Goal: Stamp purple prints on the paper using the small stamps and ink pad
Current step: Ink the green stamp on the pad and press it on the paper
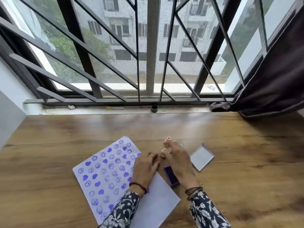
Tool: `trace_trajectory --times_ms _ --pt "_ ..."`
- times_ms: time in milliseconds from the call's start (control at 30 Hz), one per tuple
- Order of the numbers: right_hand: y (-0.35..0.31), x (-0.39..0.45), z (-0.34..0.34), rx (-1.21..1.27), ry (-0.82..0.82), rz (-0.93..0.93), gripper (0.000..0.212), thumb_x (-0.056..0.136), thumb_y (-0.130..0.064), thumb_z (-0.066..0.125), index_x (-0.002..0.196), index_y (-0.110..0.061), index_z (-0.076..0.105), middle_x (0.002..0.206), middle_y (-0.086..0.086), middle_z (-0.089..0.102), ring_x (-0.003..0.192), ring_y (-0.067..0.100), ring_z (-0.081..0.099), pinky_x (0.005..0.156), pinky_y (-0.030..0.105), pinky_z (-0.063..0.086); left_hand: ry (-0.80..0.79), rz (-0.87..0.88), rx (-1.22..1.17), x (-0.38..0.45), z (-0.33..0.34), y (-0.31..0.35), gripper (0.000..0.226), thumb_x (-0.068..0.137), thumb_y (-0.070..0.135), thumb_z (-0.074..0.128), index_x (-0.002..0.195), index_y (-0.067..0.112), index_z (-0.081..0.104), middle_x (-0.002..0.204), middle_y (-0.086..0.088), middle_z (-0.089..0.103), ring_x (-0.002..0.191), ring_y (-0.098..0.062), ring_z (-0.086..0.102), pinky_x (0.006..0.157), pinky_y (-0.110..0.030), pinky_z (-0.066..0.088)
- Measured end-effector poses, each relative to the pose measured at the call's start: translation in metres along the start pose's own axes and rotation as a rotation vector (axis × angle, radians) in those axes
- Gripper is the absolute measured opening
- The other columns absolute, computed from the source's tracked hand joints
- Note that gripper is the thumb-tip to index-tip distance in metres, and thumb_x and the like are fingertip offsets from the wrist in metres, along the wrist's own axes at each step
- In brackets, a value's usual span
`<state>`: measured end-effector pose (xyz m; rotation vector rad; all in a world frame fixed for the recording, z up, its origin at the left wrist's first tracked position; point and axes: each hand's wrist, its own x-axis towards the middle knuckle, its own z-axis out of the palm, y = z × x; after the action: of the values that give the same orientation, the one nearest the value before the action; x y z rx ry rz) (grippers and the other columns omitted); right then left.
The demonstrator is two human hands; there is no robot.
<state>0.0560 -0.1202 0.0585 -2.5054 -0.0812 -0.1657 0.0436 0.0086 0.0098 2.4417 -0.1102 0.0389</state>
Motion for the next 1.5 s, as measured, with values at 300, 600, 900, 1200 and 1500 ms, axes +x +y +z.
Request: trace_trajectory --times_ms 300,600,900,1200,1500 --pt "0.033 0.004 -0.013 -0.015 0.012 0.152 0.027 0.089 -0.018 0.054 0.116 -0.020 0.058 0.116 0.003 0.059 0.102 0.021 0.056 0.078 0.029 0.045 0.135 -0.013 -0.105 -0.005 0.001 0.014 0.024 0.083 0.022 0.061 0.107 0.020 0.060 0.103 -0.003 0.063 0.097 -0.020 0.056 0.086 -0.030 0.040" --pt "0.013 -0.034 -0.043 0.758 0.100 0.316 0.020 0.087 -0.009 0.061 0.098 -0.023 0.070 0.095 0.000 0.070 0.089 0.012 0.064 0.072 0.018 0.056 0.027 -0.112 -0.795 -0.017 -0.021 0.050 0.035 0.074 0.011 0.072 0.097 0.035 0.061 0.100 0.002 0.070 0.094 -0.006 0.065 0.085 -0.015 0.050" --pt "-0.007 -0.070 -0.052 1.353 -0.020 0.457 0.021 0.092 -0.006 0.048 0.101 -0.011 0.066 0.095 0.010 0.070 0.081 0.016 0.068 0.066 0.016 0.057 0.025 -0.111 -1.009 -0.047 -0.043 0.070 0.040 0.069 -0.001 0.072 0.093 0.029 0.067 0.090 0.009 0.072 0.085 -0.003 0.068 0.075 -0.011 0.052" --pt "-0.021 -0.090 -0.045 1.669 -0.133 0.487 0.026 0.072 -0.015 0.062 0.096 -0.009 0.071 0.083 0.004 0.077 0.070 0.008 0.071 0.059 0.015 0.057 0.131 0.063 -0.791 -0.066 -0.060 0.079 0.033 0.067 0.005 0.077 0.093 0.025 0.069 0.090 0.000 0.068 0.073 -0.002 0.064 0.073 -0.012 0.052" --pt "-0.030 -0.088 -0.042 1.722 -0.034 0.728 0.029 0.075 -0.027 0.059 0.062 -0.006 0.074 0.056 0.007 0.069 0.045 0.009 0.064 0.044 0.016 0.055 0.144 0.148 -0.708 -0.069 -0.069 0.070 0.033 0.064 0.007 0.079 0.094 0.020 0.072 0.085 0.003 0.067 0.077 -0.003 0.065 0.076 -0.014 0.052"
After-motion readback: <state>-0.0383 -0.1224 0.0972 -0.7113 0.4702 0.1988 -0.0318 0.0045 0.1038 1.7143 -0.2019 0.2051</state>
